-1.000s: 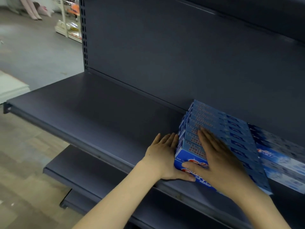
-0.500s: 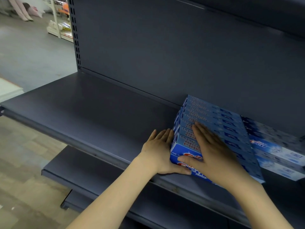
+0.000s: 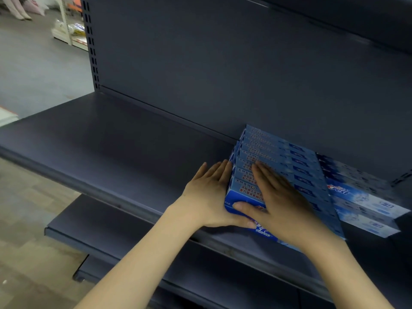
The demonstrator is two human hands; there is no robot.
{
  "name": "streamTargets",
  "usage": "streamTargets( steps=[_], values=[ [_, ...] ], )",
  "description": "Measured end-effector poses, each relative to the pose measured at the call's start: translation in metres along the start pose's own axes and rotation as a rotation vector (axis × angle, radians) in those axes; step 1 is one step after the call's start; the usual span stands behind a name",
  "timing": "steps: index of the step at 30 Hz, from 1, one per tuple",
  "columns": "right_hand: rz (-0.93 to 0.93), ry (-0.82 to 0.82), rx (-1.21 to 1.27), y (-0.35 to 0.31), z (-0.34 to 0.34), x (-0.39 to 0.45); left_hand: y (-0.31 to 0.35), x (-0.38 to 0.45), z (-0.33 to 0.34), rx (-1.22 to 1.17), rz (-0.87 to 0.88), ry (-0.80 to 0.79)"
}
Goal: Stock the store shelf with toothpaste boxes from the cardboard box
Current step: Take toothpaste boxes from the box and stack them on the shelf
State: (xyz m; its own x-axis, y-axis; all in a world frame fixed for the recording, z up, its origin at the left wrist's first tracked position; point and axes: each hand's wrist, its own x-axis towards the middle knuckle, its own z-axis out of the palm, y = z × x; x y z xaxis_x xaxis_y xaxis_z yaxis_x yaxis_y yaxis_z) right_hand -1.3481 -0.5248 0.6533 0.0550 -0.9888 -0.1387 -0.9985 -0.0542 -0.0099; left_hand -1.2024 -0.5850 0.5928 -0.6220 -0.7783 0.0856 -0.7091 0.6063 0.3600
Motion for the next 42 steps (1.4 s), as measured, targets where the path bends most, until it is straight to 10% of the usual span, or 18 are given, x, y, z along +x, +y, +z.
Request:
streamTargets(
  steps=[42],
  values=[
    [-0.002,0.020,0.083,0.014,-0.003,-0.014,0.011,-0.003,-0.015,-0.076,-0.001,-0.062]
  ],
)
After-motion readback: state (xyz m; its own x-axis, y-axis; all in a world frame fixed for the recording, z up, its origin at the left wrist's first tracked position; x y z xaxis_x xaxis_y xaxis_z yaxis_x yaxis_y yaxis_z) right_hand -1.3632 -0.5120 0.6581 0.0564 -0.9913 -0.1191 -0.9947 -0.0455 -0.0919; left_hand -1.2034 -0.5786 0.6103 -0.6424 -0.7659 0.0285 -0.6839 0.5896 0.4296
